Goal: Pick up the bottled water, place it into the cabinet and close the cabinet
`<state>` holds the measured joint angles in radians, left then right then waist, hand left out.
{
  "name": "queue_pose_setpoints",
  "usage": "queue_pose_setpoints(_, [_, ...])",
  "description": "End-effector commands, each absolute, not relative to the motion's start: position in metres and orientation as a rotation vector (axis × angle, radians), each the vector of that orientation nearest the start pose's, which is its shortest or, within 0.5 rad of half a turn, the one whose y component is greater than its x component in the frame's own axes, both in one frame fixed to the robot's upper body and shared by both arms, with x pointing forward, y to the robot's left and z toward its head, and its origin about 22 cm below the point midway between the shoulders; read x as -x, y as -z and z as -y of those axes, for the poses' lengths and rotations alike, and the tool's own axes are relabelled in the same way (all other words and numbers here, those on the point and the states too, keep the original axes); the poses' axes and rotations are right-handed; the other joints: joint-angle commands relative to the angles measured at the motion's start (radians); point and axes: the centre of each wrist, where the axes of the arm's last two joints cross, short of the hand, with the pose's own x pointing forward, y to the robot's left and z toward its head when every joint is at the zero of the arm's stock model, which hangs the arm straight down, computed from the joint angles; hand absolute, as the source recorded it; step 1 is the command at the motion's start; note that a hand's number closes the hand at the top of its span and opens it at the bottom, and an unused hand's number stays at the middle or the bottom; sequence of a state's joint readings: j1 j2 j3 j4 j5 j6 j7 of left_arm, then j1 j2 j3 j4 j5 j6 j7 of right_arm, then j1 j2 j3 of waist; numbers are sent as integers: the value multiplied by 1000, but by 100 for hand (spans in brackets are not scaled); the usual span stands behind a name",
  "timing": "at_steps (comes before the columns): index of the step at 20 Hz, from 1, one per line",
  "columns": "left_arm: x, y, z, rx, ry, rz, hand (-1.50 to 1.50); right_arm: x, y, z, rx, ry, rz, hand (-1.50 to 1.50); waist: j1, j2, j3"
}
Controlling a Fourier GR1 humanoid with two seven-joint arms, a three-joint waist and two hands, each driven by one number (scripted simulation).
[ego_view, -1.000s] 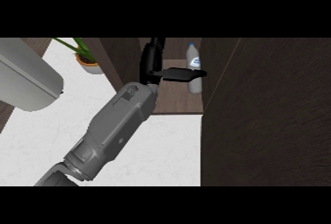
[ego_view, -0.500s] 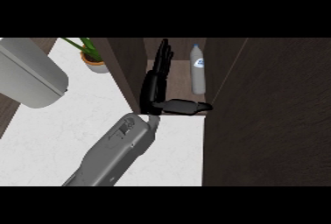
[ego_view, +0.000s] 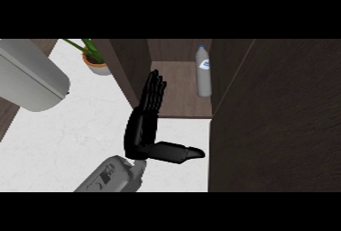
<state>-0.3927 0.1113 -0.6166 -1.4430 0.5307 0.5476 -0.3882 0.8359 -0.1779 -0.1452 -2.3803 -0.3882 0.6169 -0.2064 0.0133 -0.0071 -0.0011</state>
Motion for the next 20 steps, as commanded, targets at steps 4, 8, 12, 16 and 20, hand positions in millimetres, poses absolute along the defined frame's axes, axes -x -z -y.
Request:
queue_pose_setpoints(4, [-227,-43,-110,360,-107,1874,-150,-50,-139,277,-421,-555,1769,150,3,1,-1])
queue_pose_setpoints(8, [-210,-43,-125,355,-127,1877,-150,-49,-143,261,-494,-588,1739,150,-5,3,-1])
queue_pose_setpoints(12, [-194,-39,-146,320,-145,1878,-150,-45,-153,247,-548,-591,1704,150,-5,3,-3])
queue_pose_setpoints(16, [-176,-38,-160,300,-130,1881,-150,-47,-156,240,-606,-649,1703,150,-4,-1,-4])
queue_pose_setpoints(20, [-166,-40,-172,282,-170,1868,-150,-50,-148,223,-636,-646,1699,150,-16,-6,-4])
